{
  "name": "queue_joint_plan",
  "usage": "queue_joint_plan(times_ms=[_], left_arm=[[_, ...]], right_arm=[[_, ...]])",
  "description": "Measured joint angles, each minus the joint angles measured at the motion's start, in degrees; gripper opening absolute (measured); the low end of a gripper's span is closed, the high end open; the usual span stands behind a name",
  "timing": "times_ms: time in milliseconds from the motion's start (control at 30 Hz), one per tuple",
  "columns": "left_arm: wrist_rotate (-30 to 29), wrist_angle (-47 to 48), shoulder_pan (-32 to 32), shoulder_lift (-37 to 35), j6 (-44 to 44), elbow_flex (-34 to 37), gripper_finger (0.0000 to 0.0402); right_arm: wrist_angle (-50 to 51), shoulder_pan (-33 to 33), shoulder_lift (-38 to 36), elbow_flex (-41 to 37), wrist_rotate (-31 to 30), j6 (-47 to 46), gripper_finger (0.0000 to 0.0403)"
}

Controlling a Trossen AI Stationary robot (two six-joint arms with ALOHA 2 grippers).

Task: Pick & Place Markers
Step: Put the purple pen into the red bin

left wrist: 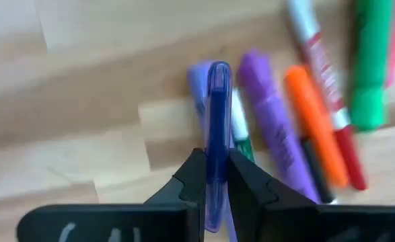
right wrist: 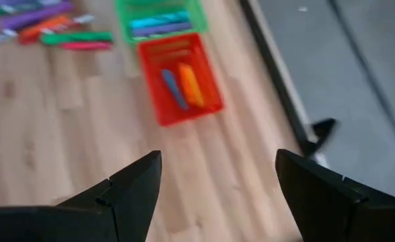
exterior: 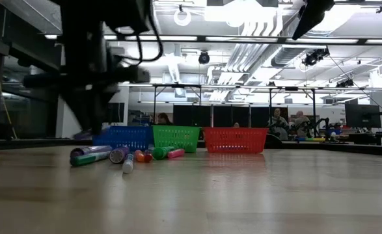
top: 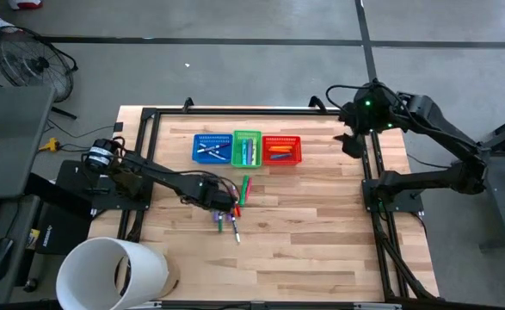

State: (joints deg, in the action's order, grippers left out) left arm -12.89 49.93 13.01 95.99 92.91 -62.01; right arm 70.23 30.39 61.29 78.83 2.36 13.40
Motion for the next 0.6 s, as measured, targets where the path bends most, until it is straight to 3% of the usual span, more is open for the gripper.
queue_joint_plan(times_ms=[233, 400, 600], left_arm=[[-9.26, 1.49, -2.68, -0.05, -10.82, -7.50, 0.0033], [-12.82, -0.50, -5.68, -0.11, -24.92, -15.06, 0.0033], [-13.53, -12.24, -8.83, -0.16, -42.01, -21.49, 0.0033]], right_arm=[[-16.85, -1.48, -2.69, -15.81, 14.33, -5.17, 0.0279], [-35.51, -5.13, -5.62, -27.75, 18.12, -10.60, 0.0279], [-57.06, -8.56, -7.07, -37.39, 22.36, -18.05, 0.0279]])
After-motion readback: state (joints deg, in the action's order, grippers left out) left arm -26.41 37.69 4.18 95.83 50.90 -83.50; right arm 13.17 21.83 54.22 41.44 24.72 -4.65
